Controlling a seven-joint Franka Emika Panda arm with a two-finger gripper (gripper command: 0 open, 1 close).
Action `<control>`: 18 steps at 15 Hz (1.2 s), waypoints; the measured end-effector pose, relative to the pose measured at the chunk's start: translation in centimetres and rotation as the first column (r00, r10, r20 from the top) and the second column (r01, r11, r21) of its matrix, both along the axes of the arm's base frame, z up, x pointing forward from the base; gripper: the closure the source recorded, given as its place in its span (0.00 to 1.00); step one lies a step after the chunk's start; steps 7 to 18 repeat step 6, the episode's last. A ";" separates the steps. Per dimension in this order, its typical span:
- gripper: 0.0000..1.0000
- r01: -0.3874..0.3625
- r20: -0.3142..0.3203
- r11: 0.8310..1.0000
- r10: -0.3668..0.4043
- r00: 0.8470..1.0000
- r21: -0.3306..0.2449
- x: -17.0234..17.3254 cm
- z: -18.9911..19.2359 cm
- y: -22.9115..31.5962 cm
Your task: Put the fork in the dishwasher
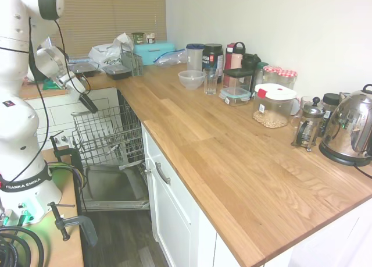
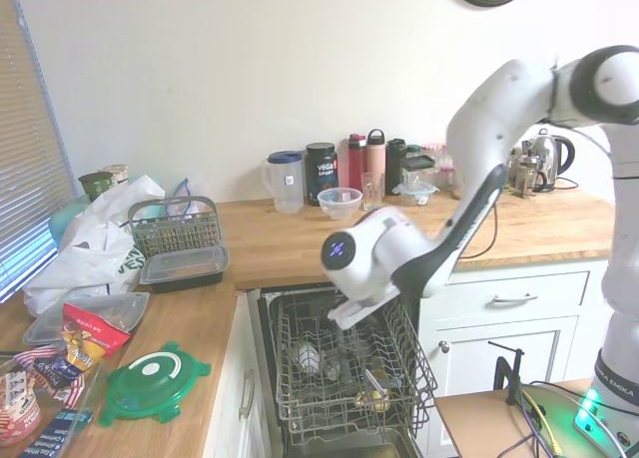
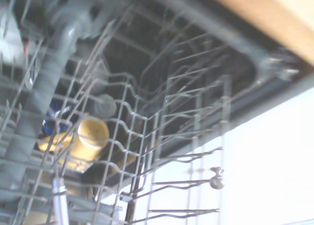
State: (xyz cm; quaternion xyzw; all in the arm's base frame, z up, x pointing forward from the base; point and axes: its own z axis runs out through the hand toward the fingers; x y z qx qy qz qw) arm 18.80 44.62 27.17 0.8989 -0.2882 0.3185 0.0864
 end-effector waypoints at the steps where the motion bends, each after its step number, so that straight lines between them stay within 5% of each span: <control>1: 0.00 0.003 0.000 0.999 -0.003 1.000 0.054 0.4 0.5 -1.0; 6: 0.00 0.046 0.002 0.967 -0.048 0.999 0.252 4.1 0.8 -7.3; 18: 0.00 0.046 0.002 0.967 -0.048 0.999 0.252 4.1 0.8 -7.3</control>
